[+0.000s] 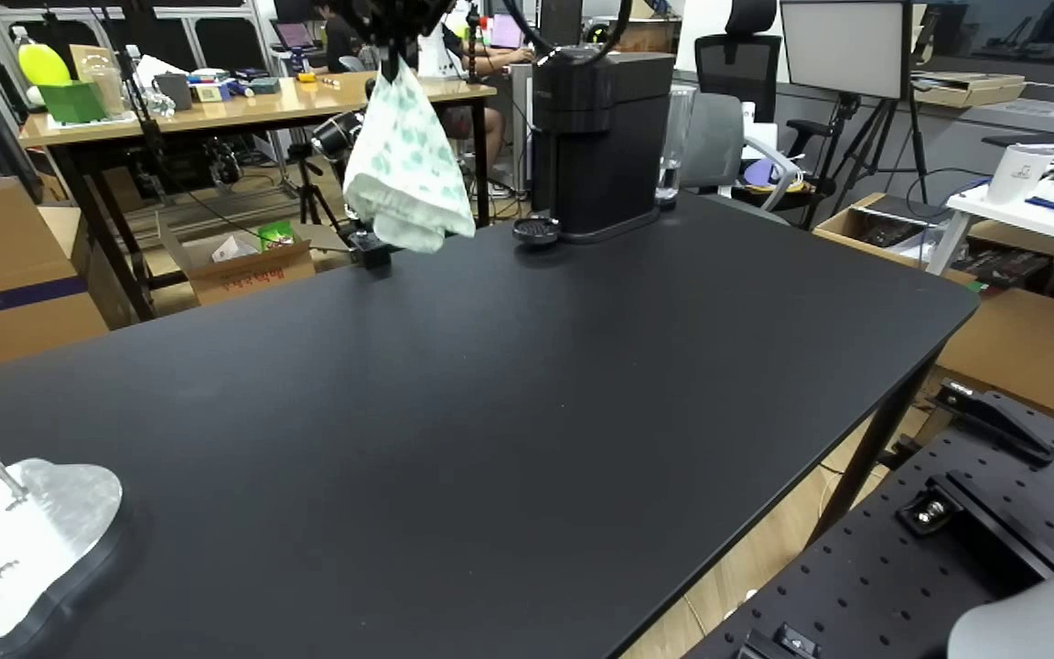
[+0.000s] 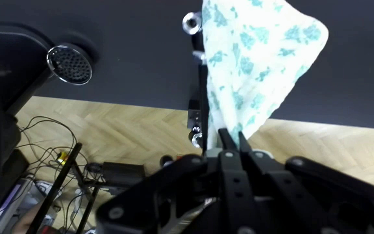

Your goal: Hang the cloth on the stand

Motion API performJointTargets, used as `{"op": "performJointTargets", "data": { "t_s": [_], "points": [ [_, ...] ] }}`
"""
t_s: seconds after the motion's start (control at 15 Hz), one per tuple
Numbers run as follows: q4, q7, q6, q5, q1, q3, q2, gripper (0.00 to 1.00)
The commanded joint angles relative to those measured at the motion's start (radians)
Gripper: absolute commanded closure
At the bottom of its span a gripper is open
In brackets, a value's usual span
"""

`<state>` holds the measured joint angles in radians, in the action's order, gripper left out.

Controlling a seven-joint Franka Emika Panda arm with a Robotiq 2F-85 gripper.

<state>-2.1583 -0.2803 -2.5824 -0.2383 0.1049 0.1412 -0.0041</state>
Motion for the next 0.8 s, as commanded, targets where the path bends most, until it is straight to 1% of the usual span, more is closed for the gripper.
{"op": "performJointTargets", "data": {
  "t_s": [0.0, 0.07, 0.2, 0.47, 0.73],
  "points": [
    [0.15, -0.008, 0.112, -0.041, -0.01, -0.026, 0.031, 0.99],
    [0.169, -0.011, 0.128, -0.05, -0.013, -0.031, 0.035, 0.99],
    [0.179, 0.001, 0.152, -0.03, -0.015, -0.038, 0.04, 0.99],
    [0.136, 0.0, 0.161, 0.007, -0.007, -0.04, 0.052, 0.99],
    [0.093, 0.024, 0.171, 0.086, 0.002, -0.036, 0.066, 0.99]
  ]
}}
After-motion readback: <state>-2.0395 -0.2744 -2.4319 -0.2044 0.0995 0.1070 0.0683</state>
